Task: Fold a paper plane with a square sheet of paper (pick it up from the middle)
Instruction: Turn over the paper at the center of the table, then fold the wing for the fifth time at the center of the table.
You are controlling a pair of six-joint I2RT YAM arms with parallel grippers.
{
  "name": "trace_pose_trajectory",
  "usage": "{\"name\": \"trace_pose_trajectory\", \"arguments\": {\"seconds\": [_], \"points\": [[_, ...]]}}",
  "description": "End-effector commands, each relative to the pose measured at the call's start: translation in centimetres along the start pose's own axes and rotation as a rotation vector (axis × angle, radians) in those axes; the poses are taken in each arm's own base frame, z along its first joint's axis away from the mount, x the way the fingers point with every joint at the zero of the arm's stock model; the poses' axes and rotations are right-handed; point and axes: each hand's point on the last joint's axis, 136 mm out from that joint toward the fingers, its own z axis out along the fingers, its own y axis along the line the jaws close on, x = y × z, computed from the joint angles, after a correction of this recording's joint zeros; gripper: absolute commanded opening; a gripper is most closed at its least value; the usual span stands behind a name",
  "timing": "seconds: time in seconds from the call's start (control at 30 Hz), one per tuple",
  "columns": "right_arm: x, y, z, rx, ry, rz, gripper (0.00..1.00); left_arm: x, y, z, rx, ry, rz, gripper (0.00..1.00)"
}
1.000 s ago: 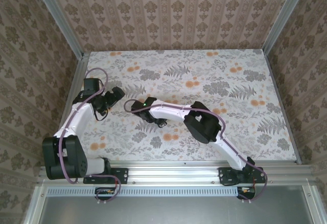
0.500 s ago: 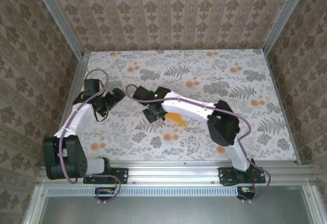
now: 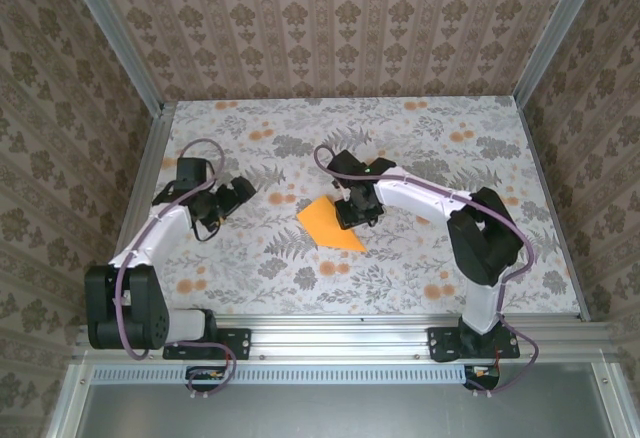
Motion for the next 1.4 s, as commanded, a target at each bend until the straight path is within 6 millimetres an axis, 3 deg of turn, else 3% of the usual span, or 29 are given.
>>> {"name": "trace_pose_trajectory", "arguments": {"seconds": [0.0, 0.53, 0.8, 1.13, 1.37], "points": [[1.1, 1.0, 1.3, -0.053, 0.052, -0.033, 0.34, 1.3, 0.5, 1.2, -0.023, 0.039, -0.017, 1.0], [1.4, -1.0, 5.8, -0.053, 0.115, 0.126, 0.2, 3.5, -0.3, 2.6, -0.024, 0.097, 0.004, 1.0], [1.6, 1.0, 6.2, -0.182, 0.121, 0.346, 0.16, 6.7, -1.6, 3.5, 0.026, 0.147, 0.016, 0.99], [0.6, 3.5, 6.4, -0.234, 0.093, 0.492, 0.15, 13.3, -6.7, 5.0, 0.205, 0.223, 0.089, 0.81], [0.9, 3.1, 6.7, -0.205, 0.099, 0.499, 0.15, 15.3, -9.3, 7.0, 0.28, 0.246, 0.132, 0.66]]}}
